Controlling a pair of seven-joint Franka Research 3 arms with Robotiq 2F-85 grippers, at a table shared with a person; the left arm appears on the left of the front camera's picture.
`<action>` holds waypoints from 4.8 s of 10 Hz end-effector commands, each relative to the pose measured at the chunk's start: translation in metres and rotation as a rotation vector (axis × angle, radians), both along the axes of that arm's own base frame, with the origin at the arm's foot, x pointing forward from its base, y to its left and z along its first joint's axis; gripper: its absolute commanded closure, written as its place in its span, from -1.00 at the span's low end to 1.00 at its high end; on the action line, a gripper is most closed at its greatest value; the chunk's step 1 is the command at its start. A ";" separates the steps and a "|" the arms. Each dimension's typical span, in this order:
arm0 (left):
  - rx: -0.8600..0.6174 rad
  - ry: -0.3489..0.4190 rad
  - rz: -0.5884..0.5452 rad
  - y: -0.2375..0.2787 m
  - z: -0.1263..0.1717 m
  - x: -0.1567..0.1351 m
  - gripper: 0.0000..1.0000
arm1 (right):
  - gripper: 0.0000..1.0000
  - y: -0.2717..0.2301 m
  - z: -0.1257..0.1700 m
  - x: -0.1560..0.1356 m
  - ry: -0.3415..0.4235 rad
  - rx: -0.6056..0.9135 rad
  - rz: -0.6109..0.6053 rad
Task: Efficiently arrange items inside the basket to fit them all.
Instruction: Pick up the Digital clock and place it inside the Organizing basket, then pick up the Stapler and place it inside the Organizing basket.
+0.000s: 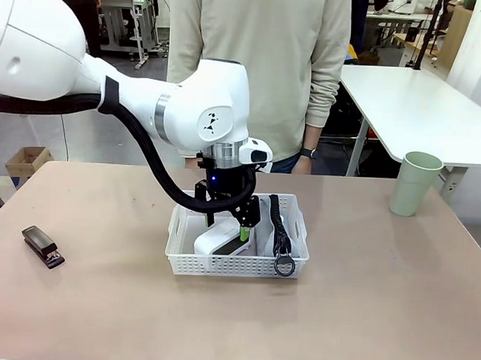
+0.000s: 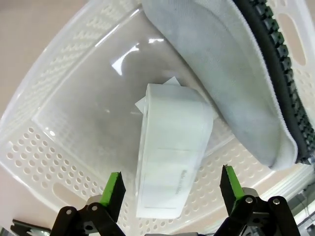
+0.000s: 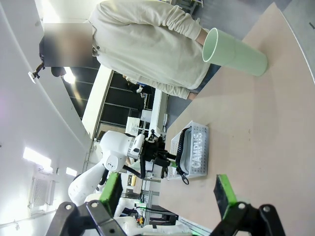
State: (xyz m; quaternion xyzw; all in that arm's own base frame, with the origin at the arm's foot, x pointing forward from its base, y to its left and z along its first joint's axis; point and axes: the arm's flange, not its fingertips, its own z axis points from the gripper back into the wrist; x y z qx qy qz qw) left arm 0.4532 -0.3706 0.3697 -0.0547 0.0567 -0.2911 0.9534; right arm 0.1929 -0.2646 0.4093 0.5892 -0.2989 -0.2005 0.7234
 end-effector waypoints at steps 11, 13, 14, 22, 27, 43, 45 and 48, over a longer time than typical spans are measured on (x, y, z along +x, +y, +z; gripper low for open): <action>-1.205 0.179 0.301 0.465 0.100 -0.136 -1.00 | -1.00 0.000 0.001 0.001 -0.036 -0.003 -0.005; -1.454 0.107 0.455 0.516 0.054 -0.168 -1.00 | -1.00 0.000 0.001 0.001 -0.036 -0.003 -0.005; -1.500 0.165 0.568 0.529 0.033 -0.176 -1.00 | -1.00 0.000 0.001 0.001 -0.036 -0.003 -0.005; -1.341 0.100 0.449 0.505 0.074 -0.175 -1.00 | -1.00 0.000 0.001 0.001 -0.036 -0.003 -0.005; -1.167 0.023 0.380 0.496 0.071 -0.172 -1.00 | -1.00 0.000 0.001 0.001 -0.036 -0.003 -0.005; -0.116 -0.220 0.464 0.451 0.071 -0.101 -1.00 | -1.00 0.000 0.001 0.001 -0.036 -0.003 -0.005; -0.024 -0.191 0.448 0.434 0.060 -0.097 -1.00 | -1.00 0.000 0.001 0.001 -0.036 -0.003 -0.005; 0.073 -0.142 0.593 0.421 0.041 -0.089 -1.00 | -1.00 0.000 0.001 0.001 -0.036 -0.003 -0.005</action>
